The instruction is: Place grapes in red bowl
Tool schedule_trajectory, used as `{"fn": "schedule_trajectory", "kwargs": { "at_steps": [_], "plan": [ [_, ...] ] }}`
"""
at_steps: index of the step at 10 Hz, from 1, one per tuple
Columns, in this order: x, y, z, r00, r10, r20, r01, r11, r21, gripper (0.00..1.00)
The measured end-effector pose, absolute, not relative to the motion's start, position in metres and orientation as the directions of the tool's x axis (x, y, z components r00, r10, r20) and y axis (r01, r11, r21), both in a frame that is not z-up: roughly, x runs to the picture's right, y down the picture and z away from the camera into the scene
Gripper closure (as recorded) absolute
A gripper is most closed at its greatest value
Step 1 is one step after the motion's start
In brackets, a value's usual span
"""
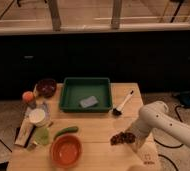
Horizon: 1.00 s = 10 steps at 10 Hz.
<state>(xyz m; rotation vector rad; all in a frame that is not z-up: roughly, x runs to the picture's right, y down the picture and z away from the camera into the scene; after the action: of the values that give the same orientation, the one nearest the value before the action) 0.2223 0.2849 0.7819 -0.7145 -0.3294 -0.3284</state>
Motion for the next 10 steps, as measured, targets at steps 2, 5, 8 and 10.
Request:
{"fn": "schedule_trajectory", "kwargs": {
  "at_steps": [2,5,8,10],
  "plan": [
    [0.2208,0.2856,0.7806,0.897,-0.176,0.405,0.401,0.708,-0.582,0.36],
    [0.2190,0.2856,0.7792,0.896,-0.173,0.409,0.402,0.707,-0.582,0.36],
    [0.2174,0.2867,0.7776,0.895,-0.168,0.413,0.402,0.705,-0.584,0.36],
    [0.2165,0.2875,0.7764,0.894,-0.164,0.416,0.402,0.704,-0.586,0.36]
  ]
}}
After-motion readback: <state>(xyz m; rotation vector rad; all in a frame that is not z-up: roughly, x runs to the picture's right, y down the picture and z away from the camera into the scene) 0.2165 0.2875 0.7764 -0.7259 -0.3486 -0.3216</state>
